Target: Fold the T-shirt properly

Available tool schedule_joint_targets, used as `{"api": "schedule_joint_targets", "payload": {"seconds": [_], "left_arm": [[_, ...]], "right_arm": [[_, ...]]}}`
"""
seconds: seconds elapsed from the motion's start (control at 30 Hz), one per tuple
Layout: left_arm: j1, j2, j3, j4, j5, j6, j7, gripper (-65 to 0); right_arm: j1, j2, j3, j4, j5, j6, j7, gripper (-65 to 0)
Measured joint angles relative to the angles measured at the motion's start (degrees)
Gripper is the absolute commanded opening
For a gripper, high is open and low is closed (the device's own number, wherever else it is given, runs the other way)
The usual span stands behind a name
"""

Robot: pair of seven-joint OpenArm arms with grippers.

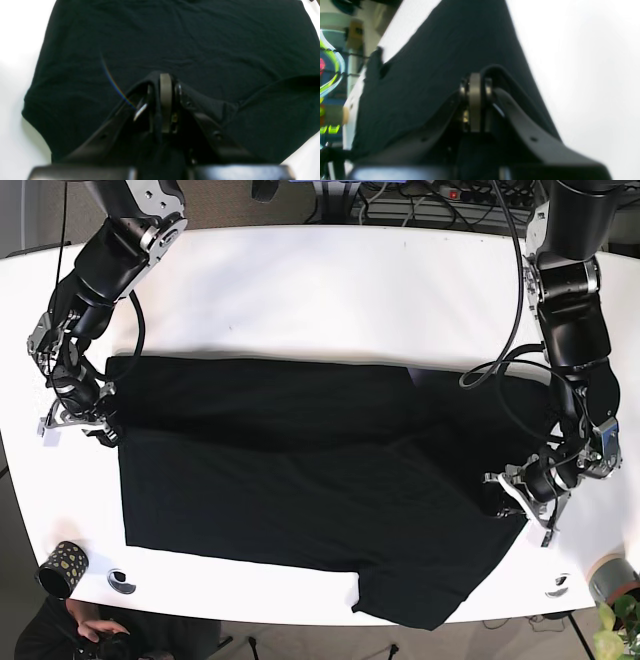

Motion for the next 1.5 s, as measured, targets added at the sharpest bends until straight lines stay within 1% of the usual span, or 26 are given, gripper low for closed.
{"api": "schedule_joint_targets", "payload": {"seconds": [0.07, 0.1, 0.13, 0.2, 0.23, 0.27, 0.33, 0.37, 0.43, 0.53, 0.63, 0.73, 0.83, 0.87, 0.93, 0.97, 1.0, 1.07, 1.1, 1.23, 1.33, 1.4, 1.47, 1.5], "left_arm": [[-0.31, -0.02, 0.00, 0.00, 0.04, 0.24, -0.04, -39.0], [-0.42, 0.04, 0.00, 0.00, 0.11, 0.98, -0.11, -31.4], [-0.44, 0.13, 0.02, 0.02, 0.52, 2.14, -0.46, -25.8], [-0.48, 0.26, 0.07, 0.09, 1.01, 5.51, -1.25, -18.5], [-0.55, 0.31, 0.04, 0.09, 1.18, 6.99, -1.53, -15.4], [-0.59, 0.17, 0.04, 0.09, 1.46, 7.32, -1.95, -15.1], [-0.76, 0.02, 0.04, 0.09, 1.49, 7.28, -2.73, -16.0], [-0.94, 0.04, 0.04, 0.09, 1.44, 7.04, -3.06, -16.0], [-1.18, 0.00, 0.04, 0.61, 1.46, 4.74, -2.97, -15.8], [-0.42, 0.02, 0.11, 4.74, 1.46, 1.51, -2.99, -15.7], [1.60, -0.20, 0.44, 9.07, 1.18, 1.20, -4.02, -15.7], [5.95, -1.79, 1.55, 13.05, 0.87, 0.66, -4.24, -15.8], [11.96, -4.00, 3.32, 16.98, 2.08, 0.96, -5.66, -15.8], [14.19, -4.81, 3.67, 18.38, 1.92, 0.92, -7.58, -16.0], [18.12, -6.21, 4.22, 21.18, 1.62, 0.94, -12.48, -18.2], [19.65, -6.80, 4.24, 22.18, 1.49, 0.87, -14.34, -20.1], [21.38, -7.58, 4.20, 22.97, 1.22, 0.72, -15.93, -21.4], [23.32, -8.57, 4.20, 23.32, 1.44, 0.76, -18.05, -24.3], [24.65, -9.11, 4.09, 23.34, 1.51, 0.79, -18.27, -25.1], [27.67, -10.60, 3.98, 23.34, 1.55, 0.79, -19.08, -25.4], [28.74, -11.15, 3.50, 23.34, 1.53, 0.81, -19.28, -25.4], [29.22, -10.97, 1.99, 23.34, 1.49, 0.81, -19.32, -25.4], [29.92, -10.88, -0.37, 23.30, 1.49, 0.79, -19.32, -25.4], [30.10, -10.84, -1.20, 23.23, 1.51, 0.81, -19.32, -25.3]], "right_arm": [[0.17, -0.02, 0.00, -0.66, -1.03, -0.02, 0.98, -47.6], [0.50, 0.00, 0.04, -1.07, -1.42, -0.13, 1.18, -37.4], [0.87, 0.09, 0.09, -1.29, -2.51, -0.35, 1.14, -30.1], [1.27, 0.13, 0.09, -1.36, -3.23, -0.35, 1.18, -18.1], [1.51, 0.13, 0.09, -1.25, -3.32, -0.31, 1.25, -10.6], [1.66, 0.13, 0.07, -0.87, -3.61, -0.20, 1.46, -5.9], [1.64, 0.15, -0.02, -0.02, -3.93, -0.17, 1.22, -0.6], [1.38, 0.28, -0.02, 0.59, -3.93, -0.17, 1.14, -0.2], [0.48, 0.79, -0.02, 2.16, -3.98, -0.17, 1.14, -0.2], [-1.53, 1.36, 0.04, 5.01, -4.02, -0.31, 1.31, -0.2], [-4.50, 1.40, 0.00, 7.26, -4.00, -0.17, 1.38, -0.2], [-7.74, 1.20, -0.76, 8.92, -3.96, -0.15, 1.25, -0.2], [-11.87, 2.03, -5.01, 10.16, -4.63, -0.33, 1.27, -0.3], [-13.22, 2.19, -6.49, 10.69, -4.55, -0.17, 1.11, -0.8], [-15.32, 2.16, -8.55, 11.78, -3.91, -0.04, 1.31, -4.0], [-16.06, 2.14, -8.92, 12.02, -3.85, 0.13, 1.75, -6.7], [-16.90, 2.16, -8.96, 12.13, -3.72, 0.57, 2.54, -7.9], [-17.99, 2.38, -8.92, 12.17, -4.04, 0.02, 3.78, -10.5], [-18.78, 2.78, -8.76, 12.17, -4.31, -0.22, 3.96, -10.8], [-19.47, 3.08, -8.59, 12.17, -10.43, -0.15, 4.42, -11.1], [-19.17, 2.80, -8.70, 12.17, -11.13, 0.57, 5.16, -11.7], [-19.08, 2.64, -8.94, 12.20, -11.15, 0.96, 5.38, -12.0], [-19.10, 2.32, -10.14, 12.20, -11.76, 0.79, 5.46, -15.5], [-19.19, 2.14, -10.60, 12.20, -11.93, 0.59, 5.44, -19.3]]}}
